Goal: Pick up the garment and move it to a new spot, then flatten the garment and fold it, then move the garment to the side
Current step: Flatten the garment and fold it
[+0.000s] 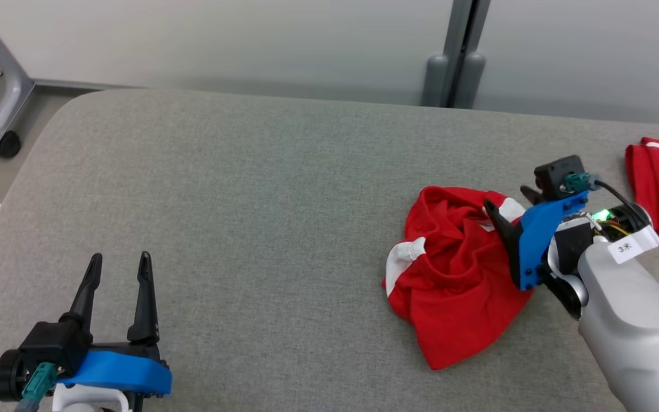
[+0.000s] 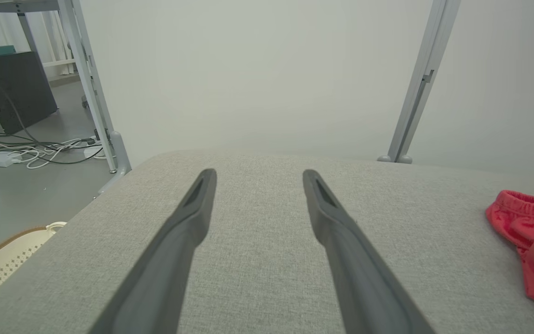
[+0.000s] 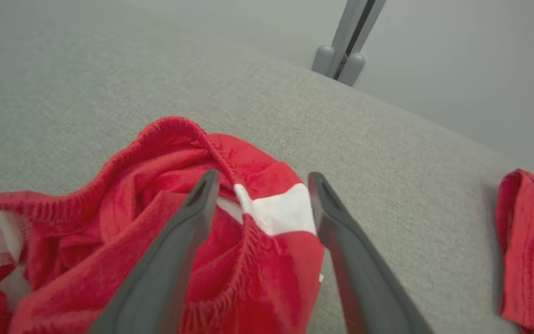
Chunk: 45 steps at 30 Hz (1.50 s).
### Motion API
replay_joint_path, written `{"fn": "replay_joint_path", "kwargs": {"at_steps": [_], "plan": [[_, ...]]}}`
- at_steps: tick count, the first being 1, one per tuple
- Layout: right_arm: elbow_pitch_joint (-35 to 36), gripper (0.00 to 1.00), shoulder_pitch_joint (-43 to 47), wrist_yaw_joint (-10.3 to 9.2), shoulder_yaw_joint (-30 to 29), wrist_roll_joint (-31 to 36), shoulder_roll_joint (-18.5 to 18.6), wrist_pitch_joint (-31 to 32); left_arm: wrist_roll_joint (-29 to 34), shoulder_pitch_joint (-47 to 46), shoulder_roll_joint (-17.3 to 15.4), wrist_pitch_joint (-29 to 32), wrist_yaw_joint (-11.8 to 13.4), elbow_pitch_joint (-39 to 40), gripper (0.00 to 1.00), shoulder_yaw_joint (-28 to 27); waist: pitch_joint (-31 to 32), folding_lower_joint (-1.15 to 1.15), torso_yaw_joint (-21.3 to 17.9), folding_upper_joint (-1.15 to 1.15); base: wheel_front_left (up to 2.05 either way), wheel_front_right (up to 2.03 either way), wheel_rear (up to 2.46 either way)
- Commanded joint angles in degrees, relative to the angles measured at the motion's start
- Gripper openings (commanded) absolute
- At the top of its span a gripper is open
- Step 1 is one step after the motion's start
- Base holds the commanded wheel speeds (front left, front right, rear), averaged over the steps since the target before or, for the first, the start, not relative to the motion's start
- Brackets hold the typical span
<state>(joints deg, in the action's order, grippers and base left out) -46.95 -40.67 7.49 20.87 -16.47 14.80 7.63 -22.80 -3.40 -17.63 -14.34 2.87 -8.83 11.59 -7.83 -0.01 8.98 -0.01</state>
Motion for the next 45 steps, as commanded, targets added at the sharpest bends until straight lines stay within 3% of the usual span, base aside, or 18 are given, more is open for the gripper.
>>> {"fn": "replay_joint_path", "kwargs": {"at_steps": [1, 8, 9, 10, 19, 29, 34, 43, 44, 45], "plan": [[-1.9, 1.00, -1.3, 0.01, 0.9, -0.3, 0.1, 0.3, 0.2, -1.1, 0.2, -0.4, -0.3, -0.2, 1.00, -0.2, -1.2, 0.01, 1.1, 0.01, 0.00, 0.00, 0.00], [-11.0, 1.00, -2.7, 0.01, 5.2, -2.7, -0.5, -1.3, 0.7, -2.0, 0.6, -0.8, -0.7, -1.3, 1.00, -0.9, -2.2, 0.01, 1.5, 0.01, 0.00, 0.00, 0.00], [-11.7, 0.33, -2.8, 0.01, 5.7, -3.0, -0.5, -1.7, 0.8, -2.1, 0.6, -0.8, -0.7, -1.4, 1.00, -0.9, -2.2, 0.01, 1.4, 0.01, 0.00, 0.00, 0.00], [-12.5, 0.00, -2.9, 0.01, 6.3, -3.4, -0.7, -1.8, 0.8, -2.2, 0.6, -0.8, -0.8, -1.5, 1.00, -1.0, -2.1, 0.01, 1.2, 0.01, 0.00, 0.00, 0.00], [-11.9, 0.00, -4.5, 0.01, 9.1, -7.2, -3.3, -12.9, 1.2, -1.6, 0.6, -0.9, -0.9, -2.0, 1.00, -1.4, 0.6, 0.01, 0.2, 0.01, 0.00, 0.00, 0.00], [0.9, 0.00, -2.9, 0.01, 17.4, -15.3, -10.0, -16.5, 1.0, 1.2, 0.3, -0.9, -0.4, -1.0, 1.00, -2.4, 3.7, 0.01, 0.0, 0.01, 0.00, 0.00, 0.00], [6.0, 0.00, 0.6, 0.01, 21.2, -18.1, -11.7, -17.8, 1.1, 1.7, 0.3, -0.9, -0.4, -0.6, 1.00, -2.4, 3.8, 0.01, 0.8, 0.01, 0.00, 0.00, 0.00], [14.6, 0.00, 9.1, 0.02, 37.8, -26.1, -11.8, -18.0, 1.3, 0.7, 0.7, -0.9, -0.6, -1.1, 1.00, -1.4, 3.3, 0.01, 2.6, 0.01, 0.00, 0.00, 0.00], [14.9, 0.29, 9.5, 0.02, 39.0, -26.8, -11.8, -17.9, 1.3, 0.6, 0.7, -0.9, -0.6, -1.1, 1.00, -1.4, 3.3, 0.01, 2.6, 0.01, 0.00, 0.00, 0.00], [15.1, 0.81, 9.6, 0.02, 40.1, -27.0, -11.8, -17.8, 1.3, 0.6, 0.8, -0.9, -0.6, -1.3, 1.00, -1.3, 3.3, 0.01, 2.5, 0.01, 0.00, 0.00, 0.00]]}}
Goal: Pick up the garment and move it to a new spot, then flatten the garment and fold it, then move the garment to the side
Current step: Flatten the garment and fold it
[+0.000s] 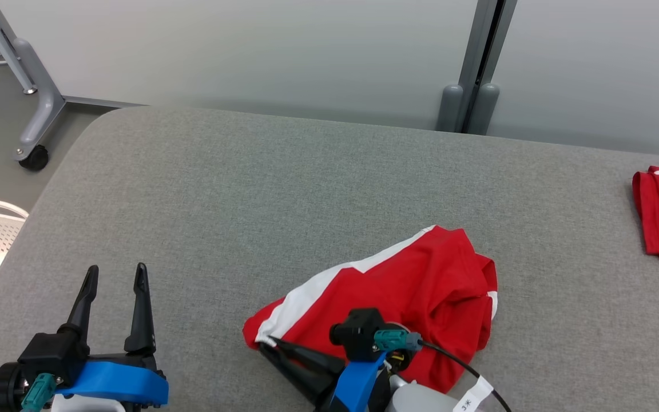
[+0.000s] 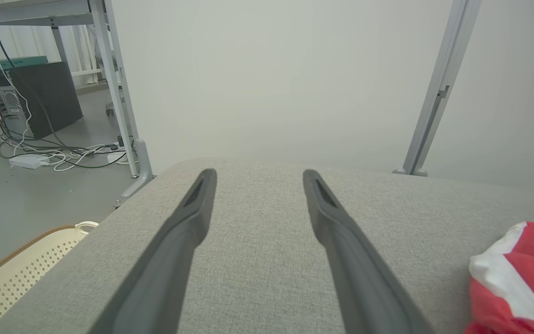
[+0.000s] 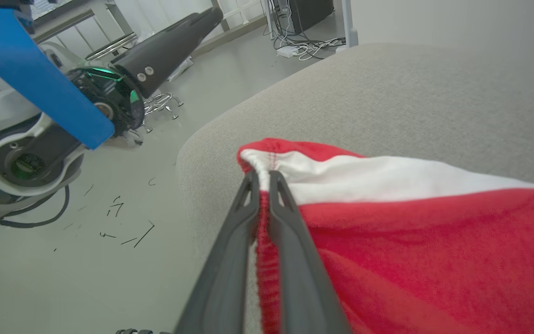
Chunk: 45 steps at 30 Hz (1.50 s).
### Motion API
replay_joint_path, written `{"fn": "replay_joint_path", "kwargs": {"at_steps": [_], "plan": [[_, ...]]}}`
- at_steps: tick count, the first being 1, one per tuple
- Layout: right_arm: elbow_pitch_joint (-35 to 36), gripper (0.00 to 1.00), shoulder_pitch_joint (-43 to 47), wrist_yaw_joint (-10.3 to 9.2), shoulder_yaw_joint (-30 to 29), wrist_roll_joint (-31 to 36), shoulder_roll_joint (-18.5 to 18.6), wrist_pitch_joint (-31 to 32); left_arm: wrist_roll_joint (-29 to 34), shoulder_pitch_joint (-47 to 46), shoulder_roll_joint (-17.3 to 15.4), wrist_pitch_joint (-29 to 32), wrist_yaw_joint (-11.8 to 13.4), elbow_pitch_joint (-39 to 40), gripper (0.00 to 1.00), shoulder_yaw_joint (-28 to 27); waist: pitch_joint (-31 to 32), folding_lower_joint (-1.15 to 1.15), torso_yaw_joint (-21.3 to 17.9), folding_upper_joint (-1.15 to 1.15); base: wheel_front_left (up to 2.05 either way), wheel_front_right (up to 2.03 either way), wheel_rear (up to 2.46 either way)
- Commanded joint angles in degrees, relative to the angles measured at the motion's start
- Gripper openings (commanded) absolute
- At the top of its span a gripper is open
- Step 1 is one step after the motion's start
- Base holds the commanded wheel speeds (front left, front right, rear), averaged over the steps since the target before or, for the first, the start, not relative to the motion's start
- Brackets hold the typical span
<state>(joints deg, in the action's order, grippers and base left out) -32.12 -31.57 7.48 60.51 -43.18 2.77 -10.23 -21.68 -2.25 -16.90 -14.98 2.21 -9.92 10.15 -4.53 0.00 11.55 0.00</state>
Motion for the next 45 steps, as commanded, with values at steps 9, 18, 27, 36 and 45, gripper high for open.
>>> {"fn": "replay_joint_path", "kwargs": {"at_steps": [9, 18, 27, 36, 45], "plan": [[-2.9, 1.00, -1.2, 0.03, -0.6, -0.2, 0.2, -2.5, -0.3, 1.0, -0.3, -0.3, 0.6, -0.7, 1.00, -0.3, 2.2, 0.00, -2.4, 0.00, 0.00, 0.00, 0.00], [-8.1, 1.00, -2.6, 0.02, -12.5, 5.6, 3.5, -4.4, -0.5, 3.0, -1.1, -0.1, 1.2, 0.6, 1.00, -0.7, 4.0, 0.00, -4.2, 0.00, 0.00, 0.00, 0.00], [-12.9, 1.00, -12.8, 0.02, -20.4, 12.4, 8.3, 2.9, -0.6, 1.4, -0.6, 0.0, 0.9, 1.3, 1.00, 0.4, 1.2, 0.00, -3.0, 0.00, 0.00, 0.00, 0.00], [-25.8, 1.00, -20.4, 0.02, -19.7, 15.8, 7.8, 13.2, -0.1, -1.7, 1.2, -0.2, 0.3, 0.2, 1.00, 1.6, -2.9, 0.00, 1.6, 0.00, 0.00, 0.00, 0.00], [-36.1, 1.00, -20.2, 0.02, -18.6, 14.4, 7.0, 17.1, 0.7, -4.1, 2.9, -0.2, -1.0, -1.1, 1.00, 1.0, -6.3, 0.00, 4.5, 0.00, 0.00, 0.00, 0.00]]}}
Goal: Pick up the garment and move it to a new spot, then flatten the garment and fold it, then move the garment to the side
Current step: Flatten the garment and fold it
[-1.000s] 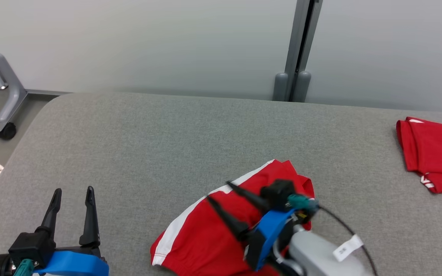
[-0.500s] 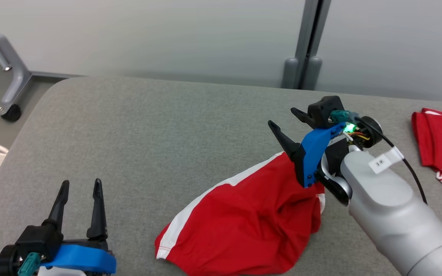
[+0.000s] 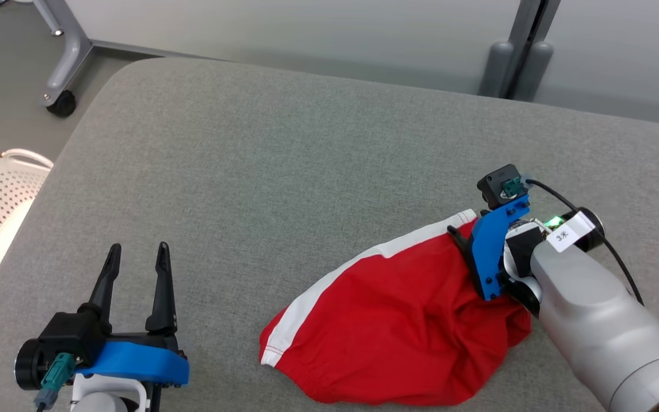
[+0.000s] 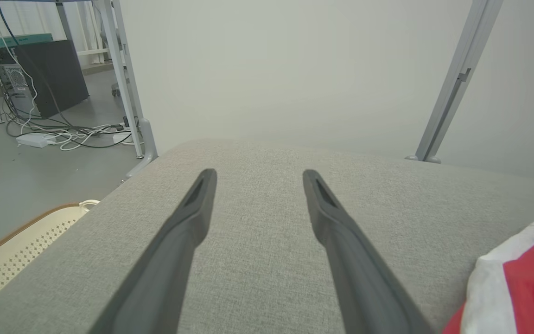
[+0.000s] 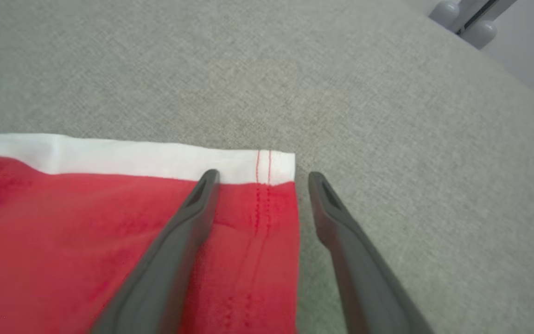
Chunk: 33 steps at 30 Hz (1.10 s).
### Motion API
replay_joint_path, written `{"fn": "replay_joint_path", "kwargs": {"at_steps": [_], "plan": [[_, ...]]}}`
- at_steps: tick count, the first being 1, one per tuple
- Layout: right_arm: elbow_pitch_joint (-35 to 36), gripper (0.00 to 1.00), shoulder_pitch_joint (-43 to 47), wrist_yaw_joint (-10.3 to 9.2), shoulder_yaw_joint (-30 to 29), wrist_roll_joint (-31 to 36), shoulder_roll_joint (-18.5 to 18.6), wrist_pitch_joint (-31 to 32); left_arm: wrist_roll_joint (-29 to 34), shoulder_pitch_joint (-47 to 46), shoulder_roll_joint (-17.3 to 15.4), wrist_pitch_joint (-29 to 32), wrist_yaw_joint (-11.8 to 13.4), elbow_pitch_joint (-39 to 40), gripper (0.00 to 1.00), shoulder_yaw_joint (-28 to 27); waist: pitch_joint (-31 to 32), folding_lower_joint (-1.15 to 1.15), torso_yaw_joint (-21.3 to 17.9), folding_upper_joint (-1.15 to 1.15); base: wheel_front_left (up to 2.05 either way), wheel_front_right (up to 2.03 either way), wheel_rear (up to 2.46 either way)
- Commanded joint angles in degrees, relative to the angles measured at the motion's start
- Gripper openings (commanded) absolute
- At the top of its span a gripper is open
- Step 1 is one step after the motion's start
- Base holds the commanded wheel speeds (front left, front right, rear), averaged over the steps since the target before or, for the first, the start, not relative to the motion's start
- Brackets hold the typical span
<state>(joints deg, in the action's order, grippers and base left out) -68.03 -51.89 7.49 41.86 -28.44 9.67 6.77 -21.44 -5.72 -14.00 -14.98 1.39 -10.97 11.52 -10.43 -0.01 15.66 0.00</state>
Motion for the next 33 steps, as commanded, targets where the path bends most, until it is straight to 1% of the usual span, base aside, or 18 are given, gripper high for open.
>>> {"fn": "replay_joint_path", "kwargs": {"at_steps": [1, 5, 6, 8, 12, 17, 20, 22, 25, 27, 29, 33], "plan": [[-0.8, 1.00, 0.3, 0.01, 0.5, -0.2, 0.1, 0.3, 0.5, -0.7, 0.2, -0.2, -0.3, -0.1, 1.00, -0.6, -0.6, 0.01, 0.5, 0.00, 0.00, 0.00, 0.00], [-1.7, 1.00, 1.3, 0.01, 1.2, -1.6, -0.8, 0.5, 1.1, -1.2, 0.8, -0.3, -0.8, -0.3, 1.00, -1.1, -1.1, 0.01, 0.6, 0.00, 0.00, 0.00, 0.00], [-1.6, 0.64, 1.3, 0.01, 1.5, -1.9, -0.8, 0.1, 1.3, -1.4, 0.9, -0.3, -1.0, -0.4, 1.00, -1.3, -1.2, 0.01, 0.6, 0.00, 0.00, 0.00, 0.00], [-1.0, 0.00, 0.7, 0.01, 1.4, -2.4, -0.5, -2.2, 1.5, -1.9, 1.3, -0.3, -1.3, -0.6, 1.00, -1.5, -1.4, 0.01, 0.6, 0.00, 0.00, 0.00, 0.00], [-0.7, 0.00, -1.2, 0.01, 1.7, -2.7, 0.1, -7.4, 2.3, -2.0, 1.8, -0.3, -1.8, -1.0, 1.00, -2.1, -1.3, 0.01, 0.4, 0.00, 0.00, 0.00, 0.00], [-0.2, 0.00, -2.0, 0.01, 1.5, -3.7, -0.1, -14.4, 2.9, -0.8, 2.1, -0.3, -2.1, -1.3, 1.00, -3.0, 0.3, 0.01, -0.7, 0.00, 0.00, 0.00, 0.00], [1.5, 0.00, -0.9, 0.01, 1.5, -4.6, 0.5, -18.8, 3.2, 0.0, 2.1, -0.3, -2.2, -1.2, 1.00, -3.7, 1.8, 0.01, -1.8, 0.00, 0.00, 0.00, 0.00], [3.5, 0.00, 0.9, 0.01, 2.0, -5.2, 1.1, -20.6, 3.3, 1.0, 2.1, -0.3, -2.2, -1.1, 1.00, -4.3, 2.9, 0.01, -2.8, 0.00, 0.00, 0.00, 0.00], [8.4, 0.00, 4.5, 0.01, 3.3, -5.6, 2.4, -21.7, 3.4, 2.4, 1.9, -0.3, -2.1, -0.8, 1.00, -4.9, 4.6, 0.01, -4.6, 0.00, 0.00, 0.00, 0.00], [12.2, 0.00, 7.4, 0.01, 2.9, -6.3, 3.9, -22.0, 3.5, 3.5, 1.7, -0.3, -2.2, -0.7, 1.00, -5.2, 5.7, 0.01, -5.9, 0.00, 0.00, 0.00, 0.00], [17.6, 0.00, 11.4, 0.01, 1.8, -6.3, 5.5, -22.0, 3.3, 4.4, 1.6, -0.3, -2.2, -0.5, 1.00, -5.6, 6.7, 0.01, -7.3, 0.00, 0.00, 0.00, 0.00], [28.2, 0.00, 22.0, 0.01, -2.4, -6.0, 8.6, -22.0, 3.3, 6.0, 1.6, -0.3, -1.9, 0.0, 1.00, -6.0, 8.2, 0.01, -9.7, 0.00, 0.00, 0.00, 0.00]]}}
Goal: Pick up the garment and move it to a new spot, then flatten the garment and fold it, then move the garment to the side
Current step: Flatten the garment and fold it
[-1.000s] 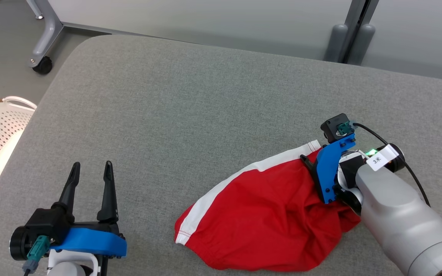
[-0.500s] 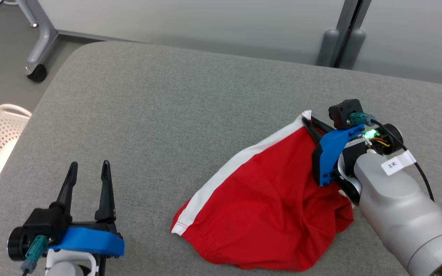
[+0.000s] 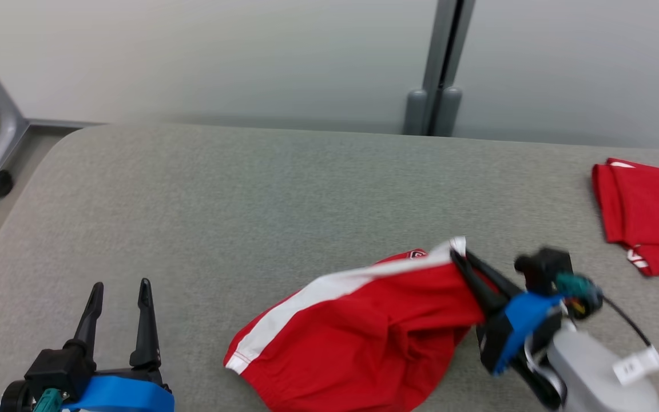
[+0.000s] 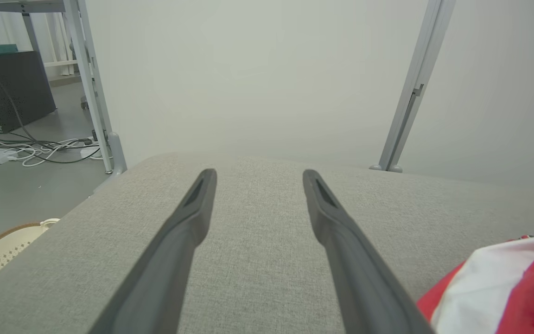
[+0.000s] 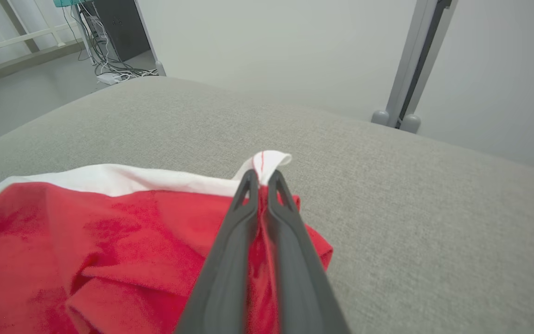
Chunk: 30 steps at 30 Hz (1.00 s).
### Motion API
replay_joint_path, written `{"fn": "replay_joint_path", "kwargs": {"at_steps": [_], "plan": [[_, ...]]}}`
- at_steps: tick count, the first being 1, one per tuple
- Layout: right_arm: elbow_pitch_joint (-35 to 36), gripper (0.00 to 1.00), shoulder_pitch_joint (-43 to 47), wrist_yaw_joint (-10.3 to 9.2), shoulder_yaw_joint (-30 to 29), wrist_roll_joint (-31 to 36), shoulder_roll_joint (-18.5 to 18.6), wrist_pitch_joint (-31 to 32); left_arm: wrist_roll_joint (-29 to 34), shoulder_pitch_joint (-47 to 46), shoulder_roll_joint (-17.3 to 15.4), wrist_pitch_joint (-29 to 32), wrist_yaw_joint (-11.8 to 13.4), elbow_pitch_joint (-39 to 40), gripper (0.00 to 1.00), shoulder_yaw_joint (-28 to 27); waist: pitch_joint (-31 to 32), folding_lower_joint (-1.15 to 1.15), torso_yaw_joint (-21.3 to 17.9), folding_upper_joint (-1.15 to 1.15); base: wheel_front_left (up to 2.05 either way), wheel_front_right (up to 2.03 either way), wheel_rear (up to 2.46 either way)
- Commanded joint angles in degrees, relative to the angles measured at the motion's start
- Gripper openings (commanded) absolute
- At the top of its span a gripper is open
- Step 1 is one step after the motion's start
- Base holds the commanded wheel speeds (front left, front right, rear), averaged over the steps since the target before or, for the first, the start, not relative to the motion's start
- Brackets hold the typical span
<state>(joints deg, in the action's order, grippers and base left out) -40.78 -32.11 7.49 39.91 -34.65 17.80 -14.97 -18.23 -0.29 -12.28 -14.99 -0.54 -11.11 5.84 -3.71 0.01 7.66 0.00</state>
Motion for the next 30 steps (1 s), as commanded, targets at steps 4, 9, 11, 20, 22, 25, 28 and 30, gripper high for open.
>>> {"fn": "replay_joint_path", "kwargs": {"at_steps": [4, 9, 11, 20, 22, 25, 28, 30], "plan": [[9.5, 0.00, 13.3, 0.01, -5.1, 1.4, 1.9, -0.3, 0.1, 1.9, -0.4, -0.2, 0.3, 0.8, 1.00, -0.3, 2.3, -0.01, -3.6, 0.00, 0.00, 0.00, 0.00], [14.6, 0.00, 24.7, 0.01, -11.6, 2.4, 1.6, -0.3, -0.1, 2.6, -0.7, 0.1, 0.4, 1.4, 1.00, 0.1, 2.8, -0.01, -4.8, 0.00, 0.00, 0.00, 0.00], [15.2, 0.00, 27.7, 0.01, -13.7, 3.4, 1.1, -0.3, -0.1, 2.5, -0.8, 0.2, 0.2, 1.5, 1.00, 0.4, 2.9, -0.01, -4.9, 0.00, 0.00, 0.00, 0.00], [19.0, 1.00, 32.4, 0.01, -22.7, 6.4, -3.0, -0.3, -0.5, 3.7, -1.4, 0.8, 0.6, 1.9, 1.00, 0.6, 4.0, -0.01, -5.4, 0.00, 0.00, 0.00, 0.00], [20.6, 1.00, 32.1, 0.01, -24.9, 7.2, -3.6, -0.3, -0.6, 3.6, -1.4, 0.9, 0.6, 2.0, 1.00, 0.7, 4.2, -0.01, -5.2, 0.00, 0.00, 0.00, 0.00], [23.8, 1.00, 31.8, 0.01, -28.2, 8.7, -4.7, -0.3, -0.8, 3.7, -1.7, 1.1, 0.6, 2.2, 1.00, 0.8, 4.5, -0.01, -5.0, 0.00, 0.00, 0.00, 0.00], [27.3, 1.00, 31.9, 0.01, -31.0, 10.3, -6.1, -0.3, -0.7, 4.1, -1.8, 1.1, 0.9, 2.5, 1.00, 0.8, 4.6, -0.01, -4.8, 0.00, 0.00, 0.00, 0.00], [29.6, 1.00, 32.3, 0.01, -32.1, 11.3, -7.3, -0.3, -0.8, 4.4, -1.9, 1.1, 1.1, 2.7, 1.00, 0.7, 4.7, -0.01, -4.7, 0.00, 0.00, 0.00, 0.00]]}}
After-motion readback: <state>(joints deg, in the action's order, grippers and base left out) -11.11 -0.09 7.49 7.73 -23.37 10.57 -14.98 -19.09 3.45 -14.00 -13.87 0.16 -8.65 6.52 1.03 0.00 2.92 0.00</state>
